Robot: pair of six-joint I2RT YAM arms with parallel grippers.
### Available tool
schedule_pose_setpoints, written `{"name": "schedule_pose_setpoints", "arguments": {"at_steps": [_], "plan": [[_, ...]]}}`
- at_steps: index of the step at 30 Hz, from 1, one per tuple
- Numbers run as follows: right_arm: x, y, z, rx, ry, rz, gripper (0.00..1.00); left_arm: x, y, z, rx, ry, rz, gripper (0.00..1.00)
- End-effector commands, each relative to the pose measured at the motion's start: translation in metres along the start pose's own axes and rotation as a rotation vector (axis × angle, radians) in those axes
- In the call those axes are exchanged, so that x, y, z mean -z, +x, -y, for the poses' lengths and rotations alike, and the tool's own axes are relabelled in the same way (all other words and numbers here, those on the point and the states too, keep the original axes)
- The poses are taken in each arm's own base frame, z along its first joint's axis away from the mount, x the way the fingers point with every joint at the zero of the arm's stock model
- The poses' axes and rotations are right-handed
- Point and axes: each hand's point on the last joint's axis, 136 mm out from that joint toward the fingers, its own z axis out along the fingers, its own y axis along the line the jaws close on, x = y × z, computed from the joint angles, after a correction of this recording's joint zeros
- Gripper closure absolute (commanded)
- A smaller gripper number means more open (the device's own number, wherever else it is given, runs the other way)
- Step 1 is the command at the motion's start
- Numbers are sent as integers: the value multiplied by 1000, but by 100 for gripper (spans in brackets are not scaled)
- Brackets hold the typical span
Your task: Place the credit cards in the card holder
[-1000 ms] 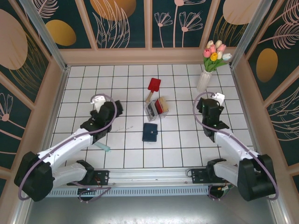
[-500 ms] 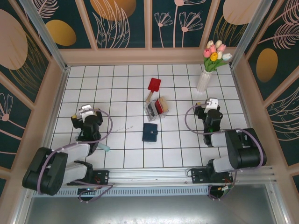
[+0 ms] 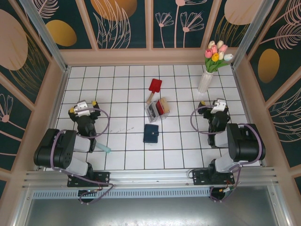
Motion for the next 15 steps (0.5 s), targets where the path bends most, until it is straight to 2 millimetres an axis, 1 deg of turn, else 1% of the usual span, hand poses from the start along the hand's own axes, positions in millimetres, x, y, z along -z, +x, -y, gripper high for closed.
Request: {"name": "schedule_pose_setpoints", "arguments": {"at_steps": [1,2,4,15], "plan": [[-2,-11,1,-25,9,39,1,-9,-5,9,58,66,1,1],[-3,-10,1,-28,5,35,1,-9,-11,4,80,50,36,1],[-3,-11,0,-27,2,36,1,-9,-8,5,74,49,15,1],[-3,-10,0,-27,-3,33,1,-8,-9,5,70,53,20,1]]}}
